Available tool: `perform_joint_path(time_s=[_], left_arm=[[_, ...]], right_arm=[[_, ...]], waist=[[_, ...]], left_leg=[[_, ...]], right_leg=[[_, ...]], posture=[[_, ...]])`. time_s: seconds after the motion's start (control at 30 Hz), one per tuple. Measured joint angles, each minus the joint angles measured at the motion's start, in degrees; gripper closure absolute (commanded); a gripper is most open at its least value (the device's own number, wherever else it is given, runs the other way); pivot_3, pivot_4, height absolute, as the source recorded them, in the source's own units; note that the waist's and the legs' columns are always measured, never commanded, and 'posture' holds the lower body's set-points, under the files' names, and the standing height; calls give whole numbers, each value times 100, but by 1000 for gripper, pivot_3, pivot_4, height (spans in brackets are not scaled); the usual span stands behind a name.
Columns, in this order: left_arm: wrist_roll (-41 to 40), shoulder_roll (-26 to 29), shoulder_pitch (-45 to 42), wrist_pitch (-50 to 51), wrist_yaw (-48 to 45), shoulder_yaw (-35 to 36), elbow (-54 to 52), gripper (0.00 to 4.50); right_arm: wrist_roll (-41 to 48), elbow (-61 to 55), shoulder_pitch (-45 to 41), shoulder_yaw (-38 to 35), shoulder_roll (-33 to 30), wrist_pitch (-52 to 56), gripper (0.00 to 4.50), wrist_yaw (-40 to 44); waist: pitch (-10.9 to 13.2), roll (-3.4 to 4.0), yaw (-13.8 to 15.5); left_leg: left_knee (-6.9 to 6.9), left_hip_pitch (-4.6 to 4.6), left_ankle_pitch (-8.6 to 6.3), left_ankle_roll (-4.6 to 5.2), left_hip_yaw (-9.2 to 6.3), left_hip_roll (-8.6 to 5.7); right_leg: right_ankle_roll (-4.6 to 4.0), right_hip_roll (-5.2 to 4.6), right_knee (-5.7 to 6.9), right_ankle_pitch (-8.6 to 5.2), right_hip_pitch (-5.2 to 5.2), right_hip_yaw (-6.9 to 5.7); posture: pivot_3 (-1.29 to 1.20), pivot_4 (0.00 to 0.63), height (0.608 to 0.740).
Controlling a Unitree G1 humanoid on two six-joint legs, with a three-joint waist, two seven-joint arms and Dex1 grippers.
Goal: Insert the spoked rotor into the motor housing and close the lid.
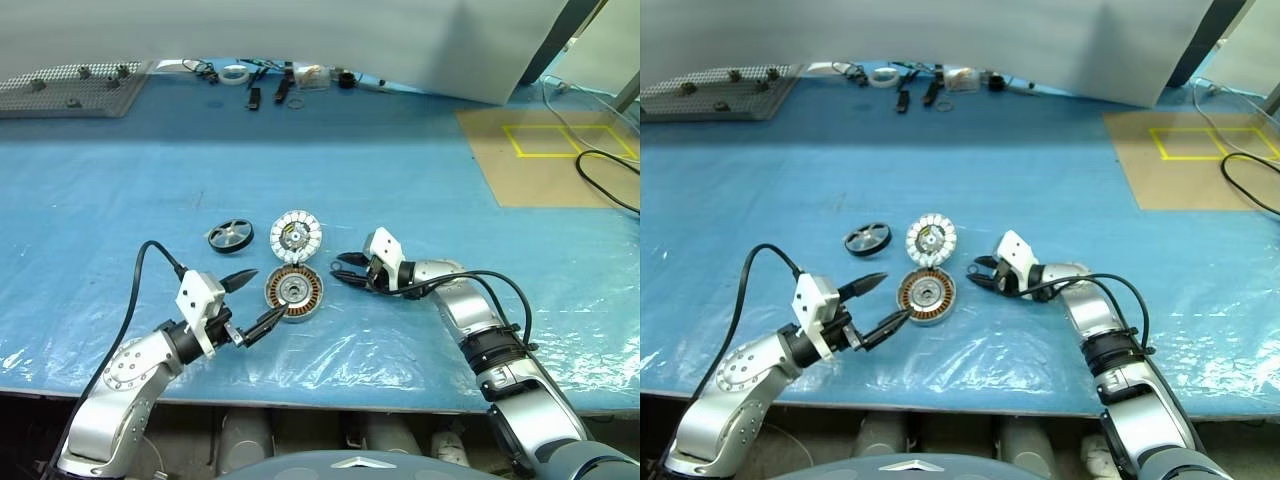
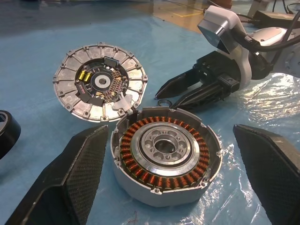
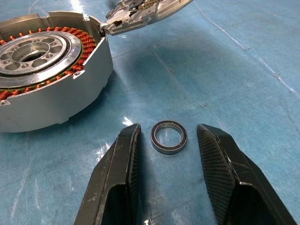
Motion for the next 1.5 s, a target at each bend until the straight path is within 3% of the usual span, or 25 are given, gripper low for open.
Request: perform_joint_path(time_s=[0.07, 0.27, 0.87, 1.23, 1.5], left_arm=[[-4, 5, -5, 26, 5, 0, -20, 0], [-19, 5, -17, 133, 50, 0, -105, 0], [-129, 171, -33, 221, 88, 3, -219, 0], [-152, 184, -231, 273, 85, 2, -218, 0], [-159, 310, 44, -141, -328, 135, 76, 0]], right_arm=[[-5, 1, 0, 0, -2, -10, 2578, 6], [-9, 3, -1, -8, -28, -13, 3904, 55], [20, -132, -20, -77, -135, 214, 3904, 153], [424, -1225, -125, -291, -465, 962, 3904, 535], [544, -1620, -464, -5, -570, 1125, 3904, 1256]], waist=[[0, 0, 0], [0, 0, 2], [0, 0, 9], [0, 0, 1], [0, 0, 4]], left_leg=[[0, 0, 0, 0, 0, 0], [0, -1, 0, 0, 0, 0], [1, -4, 0, 0, 0, -1], [0, -6, 1, 0, -1, -1], [0, -6, 0, 1, -2, 0]], right_leg=[[0, 0, 0, 0, 0, 0], [0, 0, 0, 0, 0, 0], [0, 0, -1, 0, -1, 0], [0, 0, -1, 0, -4, 0], [0, 0, -2, 0, -6, 0]], posture=[[0, 150, 740], [0, 150, 740], [0, 150, 740], [0, 150, 740], [0, 150, 740]])
